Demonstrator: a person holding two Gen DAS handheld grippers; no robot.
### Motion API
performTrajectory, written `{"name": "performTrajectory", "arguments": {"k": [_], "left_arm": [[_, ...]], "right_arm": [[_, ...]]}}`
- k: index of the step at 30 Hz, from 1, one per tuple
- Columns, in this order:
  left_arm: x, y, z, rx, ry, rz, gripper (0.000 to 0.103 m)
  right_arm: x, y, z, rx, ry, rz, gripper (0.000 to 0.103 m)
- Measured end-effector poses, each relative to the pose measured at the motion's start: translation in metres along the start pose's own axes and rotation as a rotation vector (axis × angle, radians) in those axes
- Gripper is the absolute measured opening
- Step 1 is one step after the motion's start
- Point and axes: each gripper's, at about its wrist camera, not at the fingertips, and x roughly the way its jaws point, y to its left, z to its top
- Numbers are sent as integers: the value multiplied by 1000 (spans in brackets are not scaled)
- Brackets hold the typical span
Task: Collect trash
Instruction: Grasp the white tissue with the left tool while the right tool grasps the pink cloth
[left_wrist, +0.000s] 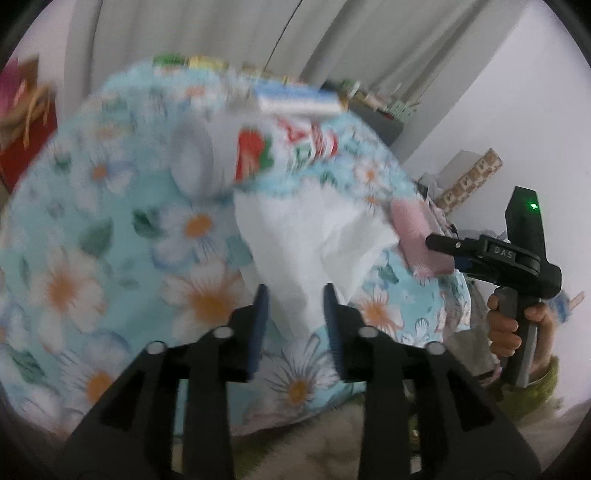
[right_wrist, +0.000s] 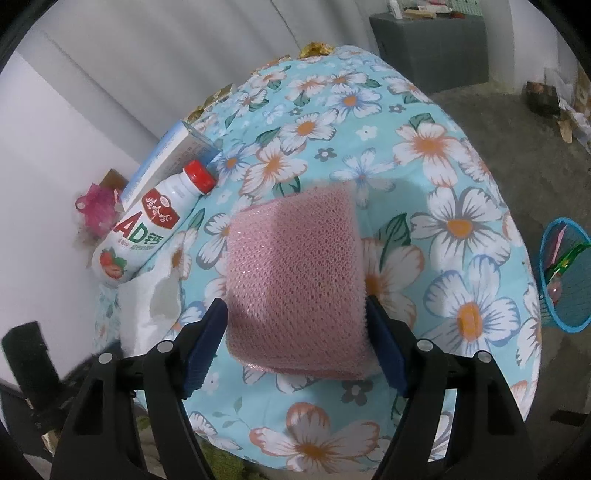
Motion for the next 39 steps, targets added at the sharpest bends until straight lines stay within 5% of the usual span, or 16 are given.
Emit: {"name": "performTrajectory", "arguments": {"k": [6,12,18,28,39], "left_arm": [[-13,-21,3,162,-89,-49,50],[24,-44,-2,307,-22,17,52],[46,-39,-6,325,32,65,52],[54,-23,7,234,13,99,18],[54,-16,10,172,19,90,10]], "right_arm": [[-4,11,3,-38,-15,-27,81],[10,25,3,-90,8,-108,84],[20,34,1,-145,26,-174,86],[18,39,0,-215,7,-266,90],[23,43,5,-218,-3,-270,92]]}}
